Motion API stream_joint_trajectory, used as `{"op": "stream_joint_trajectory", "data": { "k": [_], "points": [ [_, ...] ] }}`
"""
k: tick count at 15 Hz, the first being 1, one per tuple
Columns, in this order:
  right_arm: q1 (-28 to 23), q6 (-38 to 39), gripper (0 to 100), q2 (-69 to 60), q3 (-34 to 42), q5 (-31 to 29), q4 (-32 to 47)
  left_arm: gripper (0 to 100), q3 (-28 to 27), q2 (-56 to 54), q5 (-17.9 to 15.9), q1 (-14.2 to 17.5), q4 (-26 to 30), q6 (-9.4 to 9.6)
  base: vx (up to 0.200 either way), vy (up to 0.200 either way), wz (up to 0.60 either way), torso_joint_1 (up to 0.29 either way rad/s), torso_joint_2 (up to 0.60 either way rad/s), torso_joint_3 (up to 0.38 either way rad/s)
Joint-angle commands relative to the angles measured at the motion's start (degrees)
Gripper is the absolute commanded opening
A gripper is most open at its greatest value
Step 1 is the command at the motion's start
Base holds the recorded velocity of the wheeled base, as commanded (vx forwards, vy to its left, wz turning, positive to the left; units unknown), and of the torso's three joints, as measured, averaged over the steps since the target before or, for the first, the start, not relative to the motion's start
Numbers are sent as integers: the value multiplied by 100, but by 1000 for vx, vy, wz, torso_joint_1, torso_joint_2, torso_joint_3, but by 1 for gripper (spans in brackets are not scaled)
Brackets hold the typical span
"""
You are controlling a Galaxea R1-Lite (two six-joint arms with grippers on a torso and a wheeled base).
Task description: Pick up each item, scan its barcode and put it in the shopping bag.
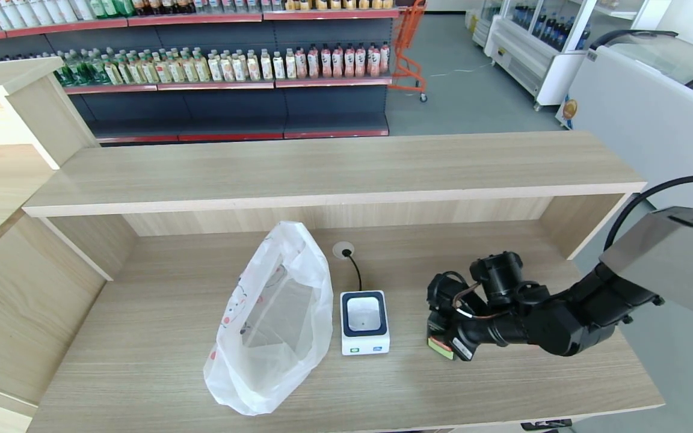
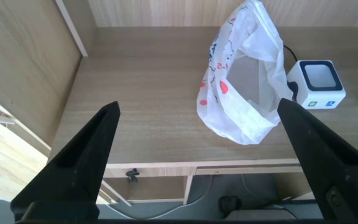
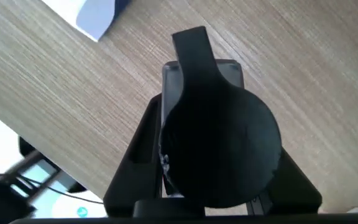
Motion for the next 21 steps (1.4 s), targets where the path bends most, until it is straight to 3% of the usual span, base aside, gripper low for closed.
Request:
{"op": "stream_joint_trajectory", "data": {
  "k": [1,2,3,4,8,10,11,13,15,16,18,21],
  "points": [
    [-7,1542,0,-747,611,14,-533,100,1,-2,-2,0,-1,-2,0,0,0,0,0,0],
    [-7,2166,0,-1161,760,-3,-603,100,1,-2,-2,0,-1,-2,0,0,0,0,0,0],
    [-24,2236,0,-1521,875,-12,-603,100,1,-2,-2,0,-1,-2,0,0,0,0,0,0],
    [-209,1832,0,-2083,1165,-21,-726,100,1,-2,-2,0,-1,-2,0,0,0,0,0,0],
    [-1140,-2158,0,-3217,2404,313,-1825,100,1,-2,-2,0,-1,-2,0,0,0,0,0,0],
    [-1263,-4022,0,-3138,2527,1992,-2053,100,1,-2,-2,0,-1,-2,0,0,0,0,0,0],
    [-1237,-5410,0,-3041,2589,2449,-2062,100,1,-2,-2,0,-1,-2,0,0,0,0,0,0],
    [-833,-8196,0,-2892,2553,3319,-2027,100,1,-2,-2,0,-1,-2,0,0,0,0,0,0],
    [-191,-10156,0,-2584,2562,3811,-1711,100,1,-2,-2,0,-1,-2,0,0,0,0,0,0],
    [239,-10728,0,-2514,2536,3837,-1588,100,1,-2,-2,0,-1,-2,0,0,0,0,0,0],
    [855,-11062,0,-2523,2501,3943,-1623,100,1,-2,-2,0,-1,-2,0,0,0,0,0,0],
    [1268,-11492,0,-2523,2483,4321,-2133,100,1,-2,-2,0,-1,-2,0,0,0,0,0,0]
  ]
}}
